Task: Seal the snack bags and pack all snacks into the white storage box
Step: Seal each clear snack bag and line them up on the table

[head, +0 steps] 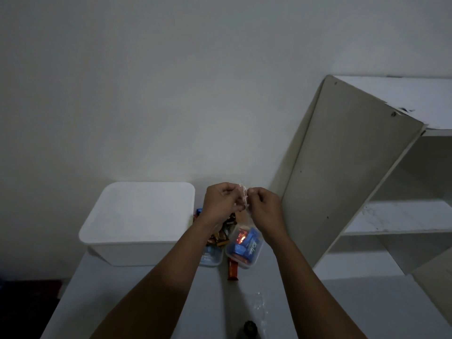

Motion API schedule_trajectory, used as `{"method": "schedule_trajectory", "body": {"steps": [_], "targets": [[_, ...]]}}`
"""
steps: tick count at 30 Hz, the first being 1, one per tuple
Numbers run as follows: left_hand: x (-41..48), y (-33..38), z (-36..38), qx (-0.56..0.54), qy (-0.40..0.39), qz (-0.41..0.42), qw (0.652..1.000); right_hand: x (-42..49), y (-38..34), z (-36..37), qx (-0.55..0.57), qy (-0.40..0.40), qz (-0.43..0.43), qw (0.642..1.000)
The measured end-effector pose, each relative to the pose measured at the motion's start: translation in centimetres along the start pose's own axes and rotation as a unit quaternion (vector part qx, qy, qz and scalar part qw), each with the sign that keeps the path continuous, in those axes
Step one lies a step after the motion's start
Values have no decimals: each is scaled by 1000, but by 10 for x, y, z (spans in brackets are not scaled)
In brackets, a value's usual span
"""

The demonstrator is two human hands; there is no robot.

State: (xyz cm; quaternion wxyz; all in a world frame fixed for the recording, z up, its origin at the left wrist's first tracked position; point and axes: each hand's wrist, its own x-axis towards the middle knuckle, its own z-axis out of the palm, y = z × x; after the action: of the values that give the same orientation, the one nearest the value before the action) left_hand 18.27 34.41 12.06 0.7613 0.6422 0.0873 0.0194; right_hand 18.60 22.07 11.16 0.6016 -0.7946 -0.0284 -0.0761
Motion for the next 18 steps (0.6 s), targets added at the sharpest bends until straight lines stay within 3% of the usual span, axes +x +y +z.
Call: {"method": "schedule_trajectory", "body": {"steps": [2, 4, 8, 11, 14, 18], "targets": [[1, 1, -1, -45, 15, -8, 999, -3, 2, -5, 24, -51, -3, 998], [2, 2, 0, -79, 24, -15, 996, -6, 12, -9, -29, -70, -40, 996], [1, -12, 3, -84, 42, -9, 996, -15, 29, -13, -39, 42, -64, 996], [-7, -40, 3, 77, 72, 14, 994, -22, 31, -24, 40, 47, 5, 998], [-26, -78, 2, 61, -12, -43, 997, -31, 49, -39, 138, 40, 128, 981], [-54, -125, 10, 85, -116, -124, 982, -49, 95, -58, 125, 60, 259, 956]]}}
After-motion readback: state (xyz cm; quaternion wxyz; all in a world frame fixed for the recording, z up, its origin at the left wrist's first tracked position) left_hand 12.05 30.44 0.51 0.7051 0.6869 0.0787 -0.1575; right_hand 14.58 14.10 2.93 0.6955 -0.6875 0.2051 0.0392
